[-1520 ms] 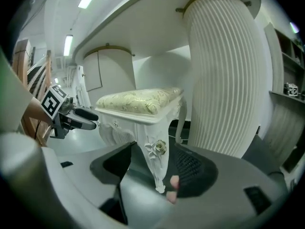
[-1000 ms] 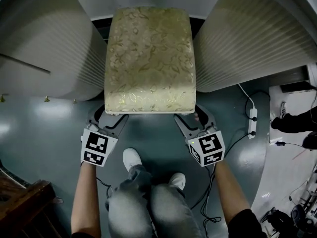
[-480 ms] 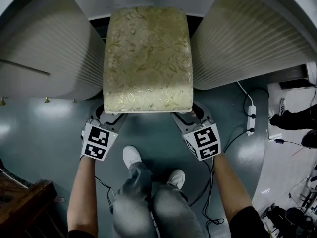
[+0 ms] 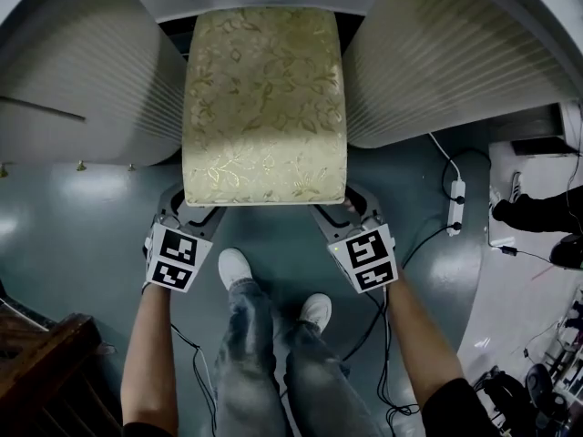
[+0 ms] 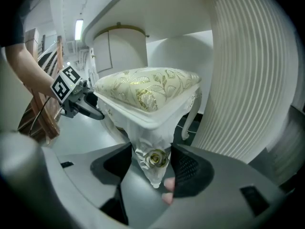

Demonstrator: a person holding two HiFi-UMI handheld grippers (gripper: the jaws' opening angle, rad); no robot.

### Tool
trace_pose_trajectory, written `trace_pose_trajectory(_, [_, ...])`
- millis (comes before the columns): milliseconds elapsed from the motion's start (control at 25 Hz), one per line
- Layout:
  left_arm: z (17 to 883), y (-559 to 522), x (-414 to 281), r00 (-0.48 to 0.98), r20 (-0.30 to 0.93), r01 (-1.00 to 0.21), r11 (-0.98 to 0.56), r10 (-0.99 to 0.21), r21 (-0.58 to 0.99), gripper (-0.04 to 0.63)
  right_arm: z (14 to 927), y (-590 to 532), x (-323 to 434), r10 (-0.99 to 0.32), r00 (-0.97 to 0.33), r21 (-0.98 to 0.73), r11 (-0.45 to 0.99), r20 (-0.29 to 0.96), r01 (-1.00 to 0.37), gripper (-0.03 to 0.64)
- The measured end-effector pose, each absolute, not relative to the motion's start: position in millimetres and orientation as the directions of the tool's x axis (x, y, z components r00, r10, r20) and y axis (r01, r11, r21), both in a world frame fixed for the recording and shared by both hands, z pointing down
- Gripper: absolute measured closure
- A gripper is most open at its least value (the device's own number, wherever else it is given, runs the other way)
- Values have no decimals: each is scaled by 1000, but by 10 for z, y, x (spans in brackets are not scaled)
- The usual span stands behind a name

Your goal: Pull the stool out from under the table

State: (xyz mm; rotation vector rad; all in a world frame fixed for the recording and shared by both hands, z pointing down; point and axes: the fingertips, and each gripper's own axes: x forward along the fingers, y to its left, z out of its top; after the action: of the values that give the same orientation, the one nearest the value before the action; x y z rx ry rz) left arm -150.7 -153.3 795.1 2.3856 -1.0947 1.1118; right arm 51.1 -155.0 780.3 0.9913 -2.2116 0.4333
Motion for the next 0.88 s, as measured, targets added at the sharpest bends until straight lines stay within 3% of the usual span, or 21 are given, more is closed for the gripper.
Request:
trace_pose_trajectory(480, [7955,-1518,-1529,392,810,-712,-702,-435,-32,328,7832,-1528,515,-485,-481,-60,656,730,-753,307])
trace_pose_trajectory(880, [7978,-1487,-1485,386,809,-732,-681,-443,-24,331,7820,-1575,579,-448,-472,-53,681,759,-731,311])
